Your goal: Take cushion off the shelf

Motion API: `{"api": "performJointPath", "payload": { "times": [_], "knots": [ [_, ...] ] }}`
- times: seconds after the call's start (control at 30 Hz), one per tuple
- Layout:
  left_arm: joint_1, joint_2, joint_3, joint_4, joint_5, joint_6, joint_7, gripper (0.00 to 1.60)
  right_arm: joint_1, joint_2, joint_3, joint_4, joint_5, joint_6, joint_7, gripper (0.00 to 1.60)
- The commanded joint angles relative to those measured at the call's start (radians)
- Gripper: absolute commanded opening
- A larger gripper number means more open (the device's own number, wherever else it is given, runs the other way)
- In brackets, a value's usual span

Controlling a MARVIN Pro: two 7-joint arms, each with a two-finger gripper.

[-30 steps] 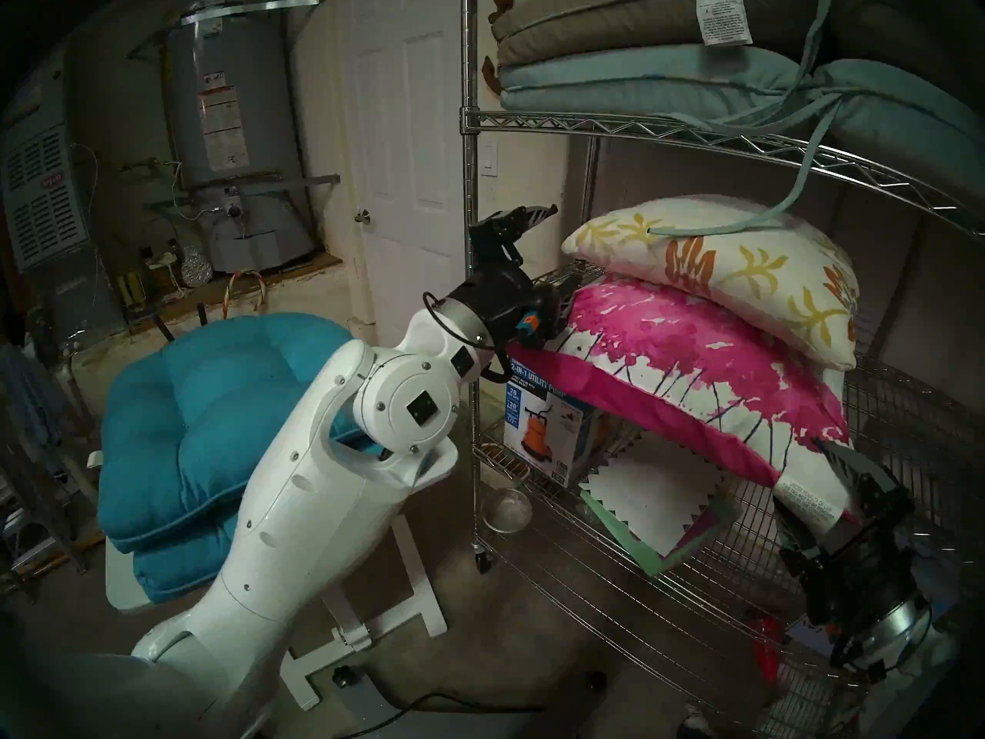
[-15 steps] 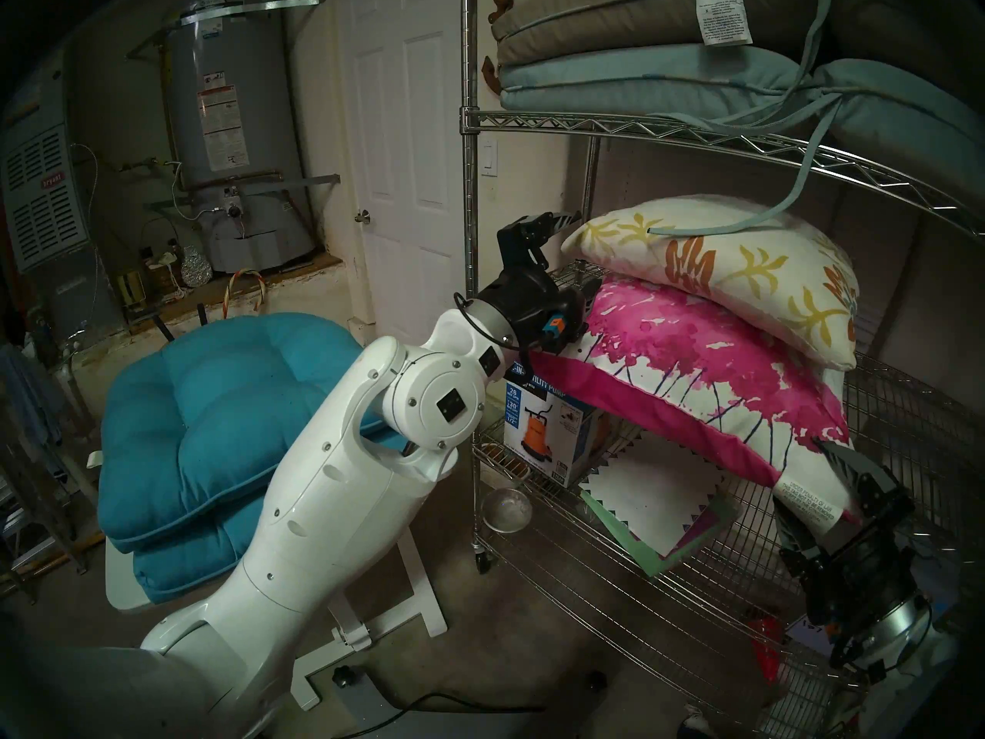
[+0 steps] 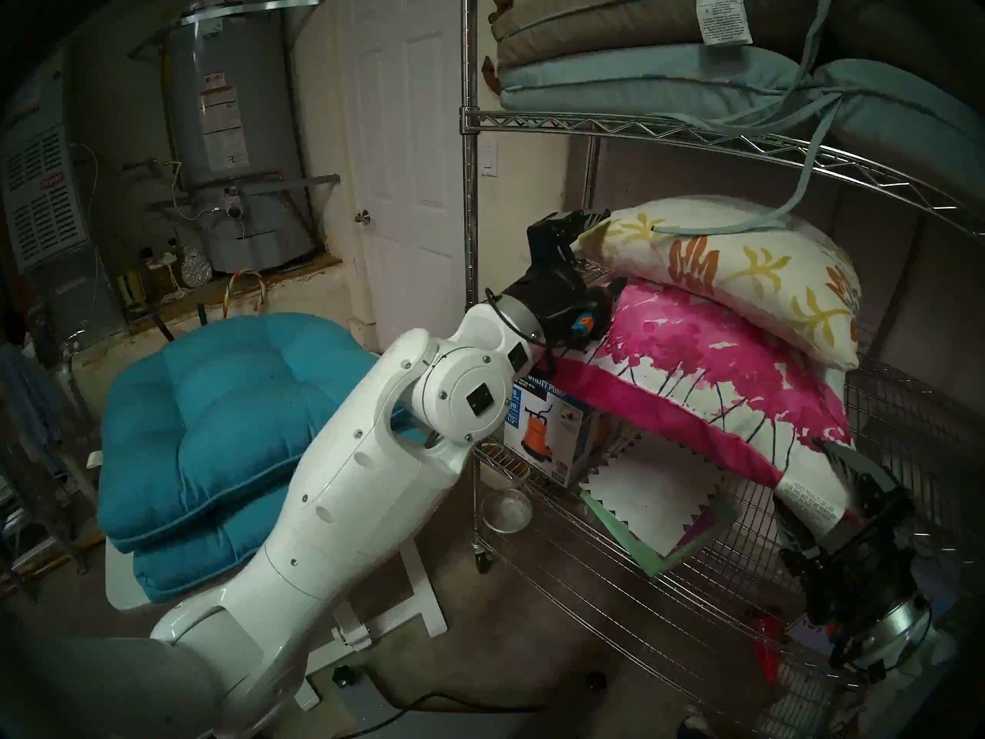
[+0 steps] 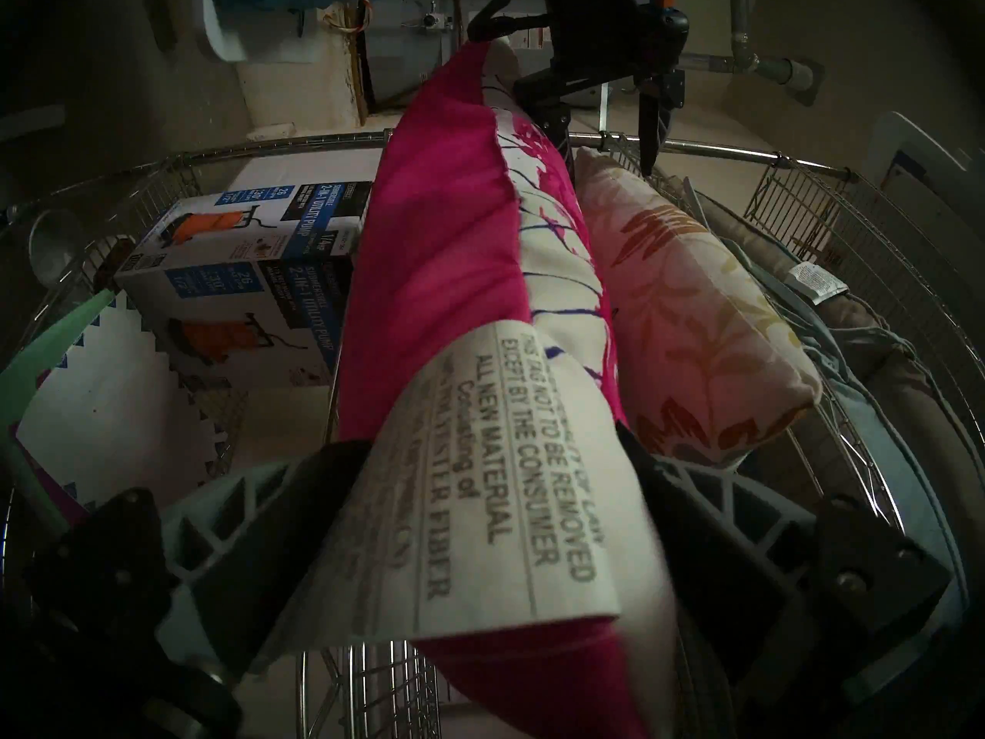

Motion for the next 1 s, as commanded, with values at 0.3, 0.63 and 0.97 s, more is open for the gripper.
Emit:
{"api": "performJointPath", "payload": {
  "times": [0.3,0.63,0.97],
  "knots": [
    [-0.07,-0.043,0.02,0.018,0.0,-0.015,-0.008,1.6,0.003,-0.001,0.003,-0.012,-0.003,-0.002,0.001,1.6],
    [-0.097,-0.058,0.034,0.07,-0.005,-0.034,-0.004,1.6,0.005,-0.003,0.004,-0.012,-0.003,-0.004,0.003,1.6],
    [-0.11,-0.059,0.047,0.136,0.018,-0.061,0.055,1.6,0.007,-0.005,0.004,-0.012,-0.004,-0.006,0.005,1.6]
  ]
}}
